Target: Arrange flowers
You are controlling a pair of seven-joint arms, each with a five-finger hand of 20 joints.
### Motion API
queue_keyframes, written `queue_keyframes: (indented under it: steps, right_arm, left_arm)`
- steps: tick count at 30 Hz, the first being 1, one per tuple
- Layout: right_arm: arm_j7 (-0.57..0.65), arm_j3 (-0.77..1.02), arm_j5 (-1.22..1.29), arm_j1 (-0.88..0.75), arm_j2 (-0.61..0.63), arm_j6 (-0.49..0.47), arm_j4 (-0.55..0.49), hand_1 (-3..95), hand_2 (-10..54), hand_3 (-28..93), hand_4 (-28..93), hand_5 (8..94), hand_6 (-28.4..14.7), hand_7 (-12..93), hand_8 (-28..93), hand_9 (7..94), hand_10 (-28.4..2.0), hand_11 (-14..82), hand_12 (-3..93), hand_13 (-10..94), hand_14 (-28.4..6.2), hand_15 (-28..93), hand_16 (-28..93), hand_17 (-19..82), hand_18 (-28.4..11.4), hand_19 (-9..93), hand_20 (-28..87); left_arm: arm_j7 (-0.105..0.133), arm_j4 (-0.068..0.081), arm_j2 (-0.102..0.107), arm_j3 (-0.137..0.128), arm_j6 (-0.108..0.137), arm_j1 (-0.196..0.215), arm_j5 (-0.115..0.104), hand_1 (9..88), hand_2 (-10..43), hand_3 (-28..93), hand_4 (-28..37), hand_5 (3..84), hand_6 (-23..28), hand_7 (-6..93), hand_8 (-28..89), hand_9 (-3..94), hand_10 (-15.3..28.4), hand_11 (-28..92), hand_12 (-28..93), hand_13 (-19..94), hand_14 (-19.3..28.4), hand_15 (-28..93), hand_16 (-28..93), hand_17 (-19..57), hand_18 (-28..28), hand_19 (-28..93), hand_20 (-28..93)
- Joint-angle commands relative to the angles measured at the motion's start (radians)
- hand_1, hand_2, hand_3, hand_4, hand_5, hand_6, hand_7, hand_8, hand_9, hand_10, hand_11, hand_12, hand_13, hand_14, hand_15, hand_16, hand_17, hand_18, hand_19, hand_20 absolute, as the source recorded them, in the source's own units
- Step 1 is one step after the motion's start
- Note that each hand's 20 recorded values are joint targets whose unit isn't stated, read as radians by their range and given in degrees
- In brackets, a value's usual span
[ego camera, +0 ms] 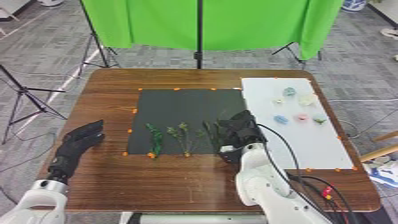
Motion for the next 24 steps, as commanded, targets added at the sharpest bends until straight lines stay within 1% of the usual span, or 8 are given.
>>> queue_keyframes:
  steps: [1,3,7,11,13,17,19,24]
  right_arm:
    - [-0.169,-0.002,-0.017,-0.043,0.046,-0.029,-0.081,35.9,-8.1,66,-6,75.9,-5.8,36,-4,91.2,-11.9,38.9,24.5,94,-1.6,59,23,74,-7.9,92,36]
    - [-0.187,0.002,-0.032,-0.055,0.054,-0.044,-0.11,31.4,-4.7,67,-7,76.0,-5.3,35,-10,91.0,-11.7,34.5,23.6,94,-2.1,58,25,72,-9.2,93,39]
    - [-0.198,0.06,-0.073,-0.062,0.097,-0.048,-0.171,30.2,-1.8,66,-8,72.6,-4.5,24,-8,85.7,-13.8,25.3,23.5,94,-3.0,52,32,67,-11.7,93,44]
    - [-0.134,0.18,-0.206,-0.083,0.182,-0.09,-0.252,29.2,-3.0,66,-8,66.1,-4.1,19,-7,77.4,-15.8,21.2,22.5,89,-4.8,52,36,62,-13.5,93,48]
    - [-0.082,0.242,-0.266,-0.101,0.224,-0.131,-0.276,28.8,-5.3,66,-8,61.5,-4.1,16,-7,69.7,-17.1,17.1,21.5,84,-6.4,55,36,59,-14.7,93,49]
    - [-0.009,0.335,-0.302,-0.139,0.296,-0.222,-0.266,27.2,-9.3,64,-9,56.8,-3.8,12,-6,62.0,-19.0,13.1,21.8,78,-8.9,59,35,55,-16.8,93,49]
    - [0.022,0.364,-0.292,-0.151,0.324,-0.299,-0.252,25.4,-9.5,62,-10,54.6,-3.4,10,-6,60.2,-19.9,11.6,22.1,76,-10.6,59,34,53,-18.1,93,49]
    - [0.028,0.343,-0.254,-0.129,0.356,-0.387,-0.177,24.9,-9.5,61,-10,52.1,-3.2,8,-5,59.1,-20.4,10.5,21.9,74,-11.8,60,34,52,-19.1,93,48]
  left_arm:
    - [-0.019,-0.001,-0.008,-0.003,-0.015,0.01,0.007,35.6,-3.2,63,-13.9,39.7,5.0,11.5,-6,33.1,11.5,16,11,33,16.6,19,-1,11.2,14.4,17,22]
    - [-0.019,0.001,-0.01,0.001,-0.017,0.005,0.007,35.6,-3.2,63,-14.0,39.7,4.9,11.5,-6,33.0,11.5,16,11,33,16.5,19,0,11.2,14.4,17,22]
    - [-0.017,0.0,-0.009,0.001,-0.021,0.003,0.013,35.6,-3.2,63,-14.0,39.7,5.0,11.6,-6,33.1,11.5,16,11,33,16.6,19,-1,11.2,14.4,17,22]
    - [-0.019,-0.002,-0.007,-0.002,-0.019,0.006,0.011,35.6,-3.2,63,-14.0,39.7,5.0,11.5,-6,33.1,11.5,16,11,33,16.6,19,-1,11.2,14.4,17,22]
    - [-0.018,-0.004,-0.009,-0.005,-0.017,0.011,0.011,35.6,-3.1,63,-13.9,39.8,5.0,11.5,-6,33.1,11.6,16,11,33,16.6,19,-1,11.2,14.4,17,22]
    - [-0.022,-0.004,-0.008,-0.007,-0.019,0.013,0.01,35.6,-3.2,63,-13.9,39.8,5.0,11.5,-6,33.1,11.6,16,11,33,16.6,19,-1,11.2,14.4,17,22]
    - [-0.021,-0.005,-0.007,-0.007,-0.02,0.013,0.011,35.6,-3.2,63,-13.9,39.8,5.0,11.5,-6,33.1,11.6,16,11,33,16.7,19,-1,11.2,14.4,17,22]
    - [-0.015,-0.007,-0.008,-0.01,-0.014,0.013,0.011,35.5,-3.3,63,-13.9,39.9,4.9,11.6,-6,33.4,11.7,16,11,33,16.6,19,-1,11.1,14.4,17,22]
